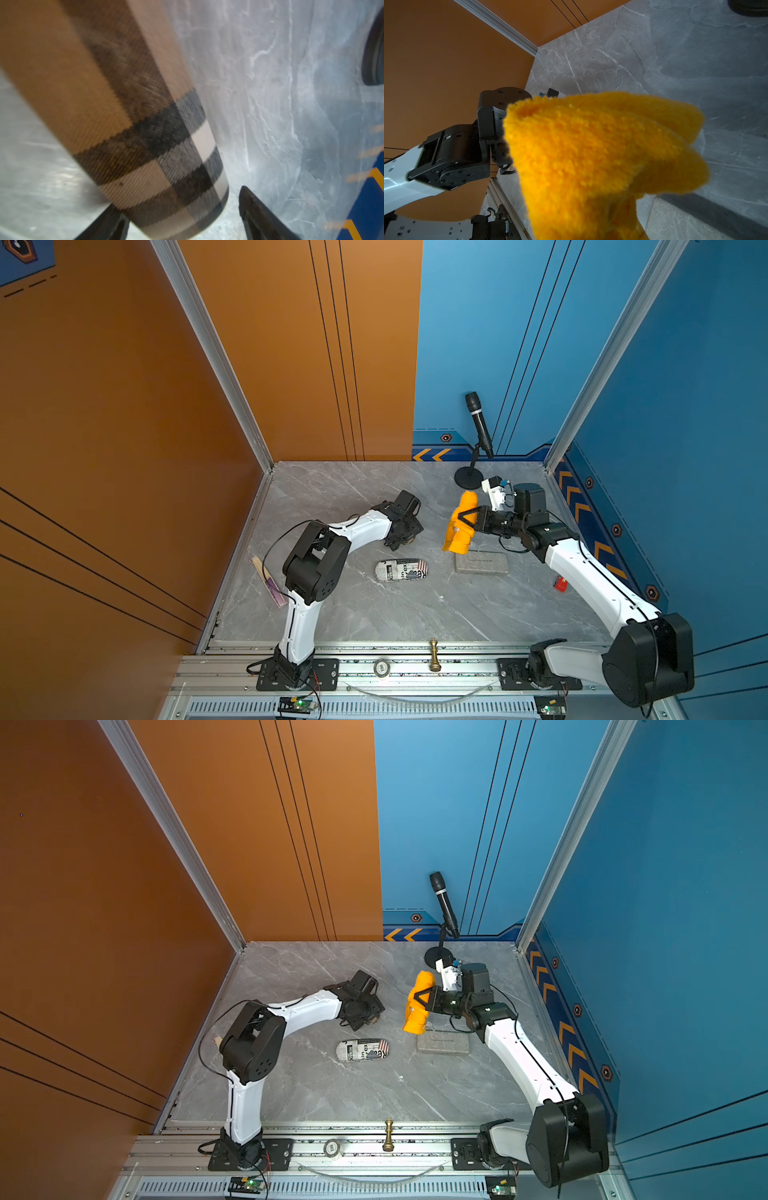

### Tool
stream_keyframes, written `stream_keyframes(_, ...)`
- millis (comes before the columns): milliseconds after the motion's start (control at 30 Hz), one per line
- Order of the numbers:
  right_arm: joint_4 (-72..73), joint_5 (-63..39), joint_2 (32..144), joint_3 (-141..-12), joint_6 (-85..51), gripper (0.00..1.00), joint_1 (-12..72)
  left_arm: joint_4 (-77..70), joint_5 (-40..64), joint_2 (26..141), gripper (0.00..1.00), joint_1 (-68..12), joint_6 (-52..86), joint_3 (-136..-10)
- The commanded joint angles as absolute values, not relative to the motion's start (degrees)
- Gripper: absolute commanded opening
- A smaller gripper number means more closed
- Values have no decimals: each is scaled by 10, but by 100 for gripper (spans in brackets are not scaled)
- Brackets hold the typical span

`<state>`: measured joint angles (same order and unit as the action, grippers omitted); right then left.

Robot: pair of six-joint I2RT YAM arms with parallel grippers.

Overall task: Wipe the eyeglass case
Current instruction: Place the eyeglass case at the center of the board, then pick up the eyeglass case from the center of the board.

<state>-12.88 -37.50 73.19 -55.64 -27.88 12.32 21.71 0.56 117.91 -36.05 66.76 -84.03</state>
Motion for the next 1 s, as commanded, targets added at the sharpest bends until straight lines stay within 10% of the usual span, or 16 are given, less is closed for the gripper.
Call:
stream_keyframes(0, -126, -373, 721, -561, -265, 0, 121, 210, 36, 1192, 79, -367, 621, -878)
stream_keyframes(433, -178, -341, 692, -582, -256, 0, 121, 160, 160, 1169, 79, -350, 554, -873)
stream_keyframes(967, -197, -316, 739, -633, -242, 0, 150, 264, 62, 1046, 75, -301, -51, -795)
